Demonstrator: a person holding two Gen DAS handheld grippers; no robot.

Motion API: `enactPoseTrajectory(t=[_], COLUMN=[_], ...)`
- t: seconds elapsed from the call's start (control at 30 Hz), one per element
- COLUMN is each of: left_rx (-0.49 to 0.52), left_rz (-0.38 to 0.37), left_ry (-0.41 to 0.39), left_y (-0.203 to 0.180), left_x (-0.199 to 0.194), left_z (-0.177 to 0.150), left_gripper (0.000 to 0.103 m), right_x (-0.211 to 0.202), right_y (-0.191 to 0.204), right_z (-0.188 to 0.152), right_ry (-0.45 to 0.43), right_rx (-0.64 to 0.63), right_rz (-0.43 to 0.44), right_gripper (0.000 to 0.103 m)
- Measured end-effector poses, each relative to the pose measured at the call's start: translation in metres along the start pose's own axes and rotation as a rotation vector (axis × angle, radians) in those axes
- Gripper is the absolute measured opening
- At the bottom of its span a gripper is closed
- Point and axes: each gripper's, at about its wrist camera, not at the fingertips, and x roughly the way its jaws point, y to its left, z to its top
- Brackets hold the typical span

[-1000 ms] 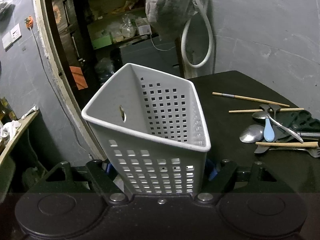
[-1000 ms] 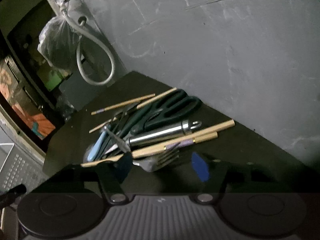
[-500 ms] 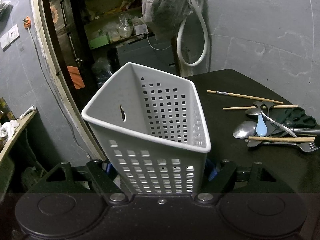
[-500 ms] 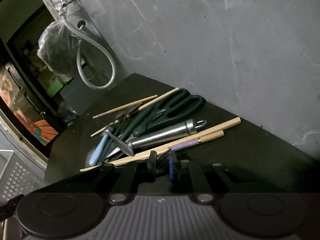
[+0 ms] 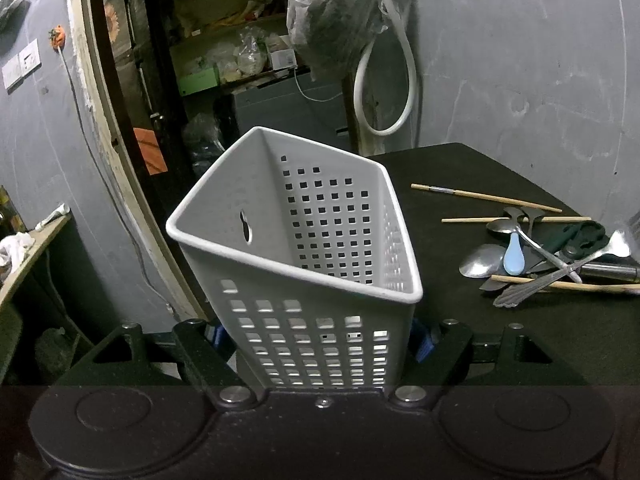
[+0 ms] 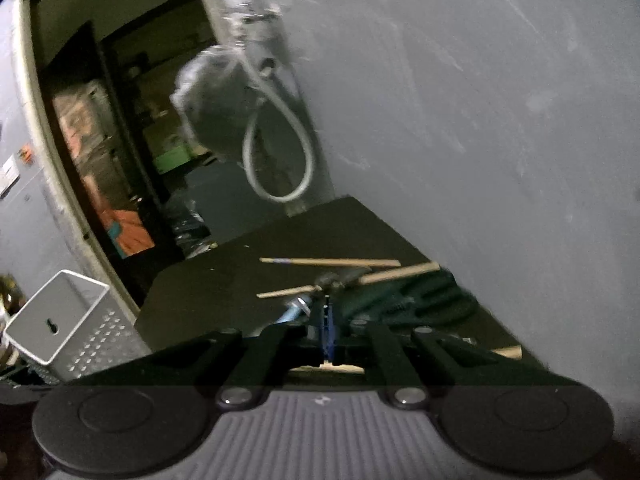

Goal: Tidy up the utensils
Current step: 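Lift the fork with the right gripper and lower it into the basket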

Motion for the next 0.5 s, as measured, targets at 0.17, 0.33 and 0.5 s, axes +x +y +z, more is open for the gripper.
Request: enactPoseTrajectory(t=[0.17,0.33,0.5], left_rx=[-0.013,-0.009,-0.005], left_rz=[-0.016,-0.024,-0.028], left_ry=[-0.001,-0.006,-0.008], left_y=[0.002,0.002,0.003], left_x=[-0.002,-0.004,-0.003], left_z=[-0.002,-0.003,-0.003], left_gripper=[0.081,0.081,0.081], right_x=[-0.008,-0.018,-0.030], right_y=[0.024,0.044,0.068], right_z=[0.013,0.032,0.056], right_ry=[-0.014,-0.050,-0.110], right_rx=[-0.103,-0.157,-0.215], right_rz=[0.013,0.053,0.113], right_gripper=[0.002,0.002,0.002])
